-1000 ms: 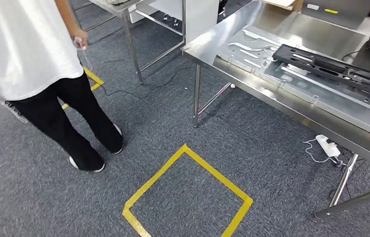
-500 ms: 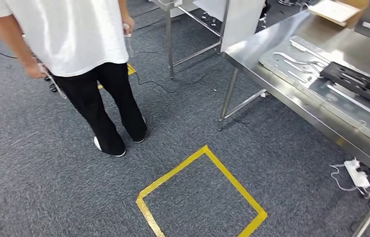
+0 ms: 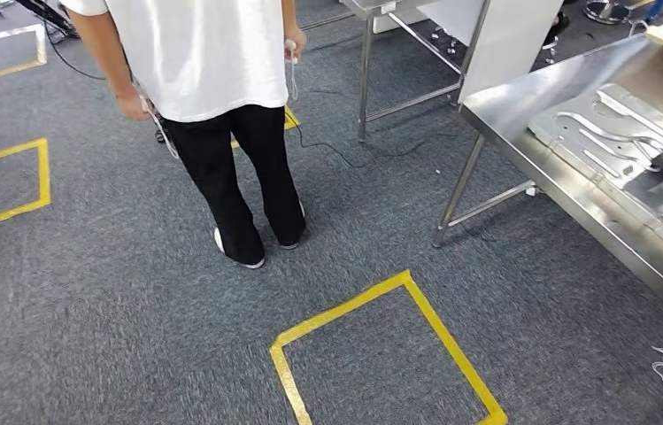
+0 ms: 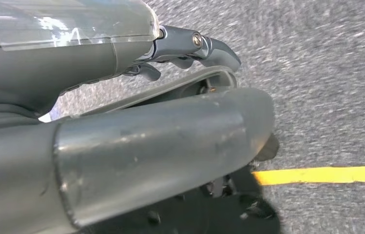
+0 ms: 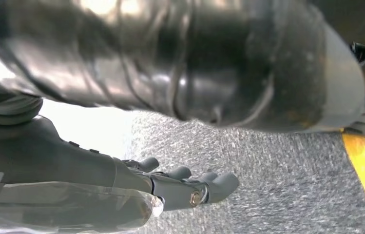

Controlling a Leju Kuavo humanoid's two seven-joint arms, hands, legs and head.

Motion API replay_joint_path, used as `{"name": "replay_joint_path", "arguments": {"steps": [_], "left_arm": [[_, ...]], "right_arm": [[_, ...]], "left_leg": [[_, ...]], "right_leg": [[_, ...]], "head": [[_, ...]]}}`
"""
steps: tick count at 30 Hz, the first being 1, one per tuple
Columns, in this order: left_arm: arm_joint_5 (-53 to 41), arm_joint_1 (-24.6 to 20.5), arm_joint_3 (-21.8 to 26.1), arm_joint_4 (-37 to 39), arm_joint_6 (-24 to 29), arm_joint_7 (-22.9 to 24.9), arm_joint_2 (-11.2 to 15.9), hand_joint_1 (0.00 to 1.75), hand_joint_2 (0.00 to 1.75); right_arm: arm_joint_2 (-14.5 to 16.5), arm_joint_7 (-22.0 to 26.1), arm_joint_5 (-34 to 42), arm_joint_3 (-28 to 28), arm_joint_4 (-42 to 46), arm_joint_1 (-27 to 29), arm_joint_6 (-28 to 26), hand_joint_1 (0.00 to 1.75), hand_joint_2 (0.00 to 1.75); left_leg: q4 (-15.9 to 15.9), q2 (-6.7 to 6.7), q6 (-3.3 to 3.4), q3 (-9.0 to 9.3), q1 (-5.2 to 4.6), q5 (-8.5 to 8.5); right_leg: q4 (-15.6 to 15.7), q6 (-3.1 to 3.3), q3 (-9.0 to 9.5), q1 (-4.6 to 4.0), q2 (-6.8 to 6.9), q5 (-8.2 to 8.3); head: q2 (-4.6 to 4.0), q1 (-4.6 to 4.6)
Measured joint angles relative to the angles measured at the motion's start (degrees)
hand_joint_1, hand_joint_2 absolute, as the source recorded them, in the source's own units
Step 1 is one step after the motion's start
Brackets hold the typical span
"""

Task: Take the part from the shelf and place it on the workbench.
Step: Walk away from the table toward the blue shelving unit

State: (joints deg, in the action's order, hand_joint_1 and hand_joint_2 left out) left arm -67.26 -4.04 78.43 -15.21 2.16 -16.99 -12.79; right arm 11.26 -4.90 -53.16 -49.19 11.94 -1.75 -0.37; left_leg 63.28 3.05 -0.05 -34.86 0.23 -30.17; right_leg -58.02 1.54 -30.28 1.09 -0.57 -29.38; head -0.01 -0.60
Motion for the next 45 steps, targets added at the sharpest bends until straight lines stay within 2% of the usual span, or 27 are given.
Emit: {"name": "replay_joint_path", "arguments": {"steps": [2,4,6,8,9,10,12,13,15,16,18,19,20,22,23,24,26,28,30,32,34,35,37,39,41,43,45], "left_arm": [[-0.03,-0.12,-0.01,0.0,-0.02,0.01,0.0,0.0,0.0],[-0.08,-0.07,-0.01,0.0,-0.03,0.01,-0.01,0.0,0.0],[-0.11,0.05,-0.02,0.0,-0.03,0.01,-0.01,0.0,0.0],[-0.14,-0.02,-0.05,0.0,-0.03,0.0,0.0,0.0,0.0],[-0.16,-0.09,-0.08,0.0,-0.03,-0.01,0.0,0.0,0.0],[-0.17,-0.13,-0.1,0.0,-0.03,-0.02,0.01,0.0,0.0],[-0.2,-0.08,-0.12,-0.02,-0.01,0.0,0.05,0.0,0.0],[-0.21,-0.03,-0.12,-0.03,0.0,0.02,0.08,0.0,0.0],[-0.27,-0.04,-0.12,-0.04,0.01,0.07,0.1,0.0,0.0],[-0.31,-0.08,-0.12,-0.04,0.01,0.09,0.1,0.0,0.0],[-0.44,-0.14,-0.12,-0.04,0.01,0.17,0.11,0.0,0.0],[-0.5,-0.13,-0.12,-0.04,0.02,0.22,0.11,0.0,0.0],[-0.55,-0.12,-0.12,-0.04,0.03,0.26,0.11,0.0,0.0],[-0.58,-0.11,-0.13,-0.04,0.04,0.31,0.1,0.0,0.0],[-0.58,-0.15,-0.13,-0.04,0.05,0.31,0.05,0.0,0.0],[-0.58,-0.21,-0.13,-0.05,0.05,0.33,0.02,0.0,0.0],[-0.58,-0.23,-0.13,-0.05,0.06,0.34,-0.04,0.0,0.0],[-0.59,-0.08,-0.13,-0.05,0.08,0.33,-0.03,0.0,0.0],[-0.6,-0.07,-0.14,-0.06,0.09,0.34,-0.02,0.0,0.0],[-0.6,-0.22,-0.14,-0.07,0.09,0.34,-0.01,0.0,0.0],[-0.61,-0.24,-0.14,-0.07,0.08,0.34,-0.02,0.0,0.0],[-0.61,-0.17,-0.14,-0.07,0.07,0.35,-0.02,0.0,0.0],[-0.66,-0.04,-0.15,-0.07,0.05,0.38,-0.01,0.0,0.0],[-0.71,-0.11,-0.2,-0.07,0.01,0.41,0.0,0.0,0.0],[-0.72,-0.14,-0.26,-0.07,-0.04,0.42,0.02,0.0,0.0],[-0.72,-0.01,-0.3,-0.07,-0.04,0.44,0.11,0.0,0.0],[-0.72,0.0,-0.37,-0.07,-0.04,0.47,0.19,0.0,0.0]], "right_arm": [[0.01,-0.03,-0.01,-0.01,-0.02,0.15,0.02,0.0,0.0],[0.02,-0.05,-0.01,-0.01,-0.03,0.19,0.03,0.0,0.0],[0.02,-0.06,-0.01,-0.01,-0.03,0.1,0.02,0.0,0.0],[0.03,-0.05,-0.04,-0.01,-0.03,0.02,0.03,0.0,0.0],[0.04,-0.04,-0.07,-0.01,-0.03,-0.01,0.03,0.0,0.0],[0.05,-0.03,-0.09,-0.01,-0.03,-0.06,0.04,0.0,0.0],[0.16,-0.02,-0.16,-0.01,-0.03,-0.24,0.04,0.0,0.0],[0.22,-0.01,-0.2,-0.01,-0.03,-0.29,0.04,0.0,0.0],[0.29,-0.01,-0.27,-0.01,-0.03,-0.22,0.04,0.0,0.0],[0.29,-0.01,-0.29,-0.01,-0.04,-0.12,0.05,0.0,0.0],[0.3,-0.02,-0.44,-0.02,-0.05,0.03,0.07,0.0,0.0],[0.3,-0.03,-0.56,-0.03,-0.05,0.06,0.07,0.0,0.0],[0.3,-0.04,-0.7,-0.03,-0.05,0.06,0.08,0.0,0.0],[0.29,-0.06,-0.91,-0.03,-0.05,0.1,0.1,0.0,0.0],[0.27,-0.07,-0.97,-0.03,-0.05,0.18,0.1,0.0,0.0],[0.25,-0.06,-1.0,-0.03,-0.05,0.22,0.09,0.0,0.0],[0.23,-0.09,-1.02,-0.03,-0.05,0.14,0.09,0.0,0.0],[0.3,-0.12,-1.02,-0.03,-0.04,-0.05,0.09,0.0,0.0],[0.4,-0.09,-1.03,-0.03,-0.05,0.02,0.09,0.0,0.0],[0.45,-0.06,-1.04,-0.03,-0.05,0.2,0.1,0.0,0.0],[0.45,-0.07,-1.03,-0.03,-0.05,0.23,0.11,0.0,0.0],[0.45,-0.09,-1.03,-0.03,-0.05,0.2,0.11,0.0,0.0],[0.45,-0.14,-1.05,-0.03,-0.05,0.11,0.11,0.0,0.0],[0.45,-0.21,-1.07,-0.03,-0.05,0.06,0.12,0.0,0.0],[0.46,-0.25,-1.09,-0.03,-0.05,-0.08,0.13,0.0,0.0],[0.47,-0.26,-1.09,-0.03,-0.05,-0.4,0.13,0.0,0.0],[0.48,-0.26,-1.09,-0.03,-0.05,-0.5,0.13,0.0,0.0]], "left_leg": [[7.8,-2.09,-0.49,-3.71,0.14,-3.86],[11.42,-2.61,-0.77,-5.32,0.4,-4.53],[5.88,-3.36,-0.72,-2.23,0.51,-1.16],[-2.24,-5.81,-0.26,2.04,0.28,1.68],[-4.45,-6.67,0.04,3.16,0.09,2.22],[-5.27,-7.13,0.31,3.48,-0.1,2.19],[-5.5,-5.95,0.9,3.47,-0.15,2.41],[-5.8,-5.37,1.23,3.59,-0.03,2.59],[-6.38,-4.19,1.97,3.84,0.26,3.07],[-6.43,-3.63,2.2,3.75,0.24,3.18],[-6.38,-2.26,2.44,3.59,0.1,3.24],[-6.33,-1.46,2.47,3.61,0.02,3.23],[-6.26,-0.6,2.47,3.7,-0.03,3.18],[-6.12,1.11,2.39,3.97,-0.07,3.01],[-6.0,1.83,2.26,3.97,-0.11,2.91],[-5.88,2.51,2.05,3.79,-0.05,2.86],[-5.82,3.8,1.35,3.26,0.24,2.95],[-5.87,4.62,0.58,2.96,0.44,2.99],[-3.25,2.27,0.11,1.69,0.29,1.31],[3.94,-1.15,-0.31,-1.97,0.37,-2.32],[10.19,-2.32,-0.84,-5.37,0.77,-4.23],[10.46,-2.57,-1.09,-5.58,1.04,-3.56],[4.11,-3.69,-1.48,-2.35,1.56,0.5],[-3.2,-5.43,-1.41,1.52,1.43,3.29],[-5.27,-5.79,-0.7,2.52,0.91,3.42],[-5.46,-4.79,0.25,2.4,0.77,3.52],[-5.79,-3.85,1.1,2.47,0.82,3.72]], "right_leg": [[0.01,0.29,-0.04,-0.23,1.72,-0.1],[-0.02,0.29,0.01,-0.36,3.37,-0.27],[-0.03,0.07,0.34,-0.38,4.73,-0.53],[-0.05,-0.36,0.79,-0.51,5.84,-0.86],[-0.05,-0.66,0.96,-0.61,6.3,-0.99],[-0.02,-0.97,1.1,-0.69,6.73,-1.09],[0.15,-1.67,1.45,-0.71,7.49,-1.26],[-0.05,-2.01,1.54,-0.61,6.87,-1.61],[-3.46,-2.49,0.13,-0.41,3.79,-4.11],[-6.99,-2.58,-1.58,-0.33,2.06,-6.07],[-14.46,-2.62,-5.5,-0.34,0.82,-8.99],[-16.11,-2.59,-6.59,-0.34,0.72,-8.81],[-15.43,-2.48,-6.61,-0.35,0.61,-7.35],[-8.53,-2.0,-4.13,-0.38,-0.6,-2.31],[-4.87,-1.64,-2.76,-0.37,-2.3,-0.45],[-2.24,-1.36,-1.81,-0.39,-3.71,0.63],[-0.63,-0.97,-1.34,-0.53,-5.15,0.74],[0.18,-0.54,-0.85,-0.5,-3.66,0.95],[1.27,0.16,0.0,-0.27,-1.84,1.26],[1.71,0.6,0.45,-0.32,0.13,1.22],[1.7,0.56,0.6,-0.39,2.0,0.93],[1.68,0.42,0.77,-0.36,2.78,0.76],[1.55,-0.11,1.33,-0.22,4.14,0.25],[1.18,-0.93,1.74,-0.33,5.2,-0.48],[0.96,-1.71,1.97,-0.48,5.98,-0.92],[0.99,-2.39,2.28,-0.19,6.31,-1.17],[-1.25,-2.8,1.39,0.17,4.3,-3.0]], "head": [[-0.01,0.02],[-0.01,0.03],[-0.01,0.03],[-0.01,0.02],[-0.01,0.02],[-0.01,0.01],[-0.01,0.01],[-0.01,0.0],[-0.01,-0.02],[-0.01,-0.02],[-0.01,-0.02],[-0.01,-0.01],[-0.01,-0.01],[0.0,-0.02],[0.0,-0.01],[0.0,-0.03],[-0.01,-0.03],[-0.01,-0.03],[-0.01,0.04],[0.0,0.11],[0.0,0.11],[0.0,0.11],[-0.01,0.12],[-0.01,0.07],[0.0,-0.02],[0.0,-0.05],[0.01,-0.04]]}}
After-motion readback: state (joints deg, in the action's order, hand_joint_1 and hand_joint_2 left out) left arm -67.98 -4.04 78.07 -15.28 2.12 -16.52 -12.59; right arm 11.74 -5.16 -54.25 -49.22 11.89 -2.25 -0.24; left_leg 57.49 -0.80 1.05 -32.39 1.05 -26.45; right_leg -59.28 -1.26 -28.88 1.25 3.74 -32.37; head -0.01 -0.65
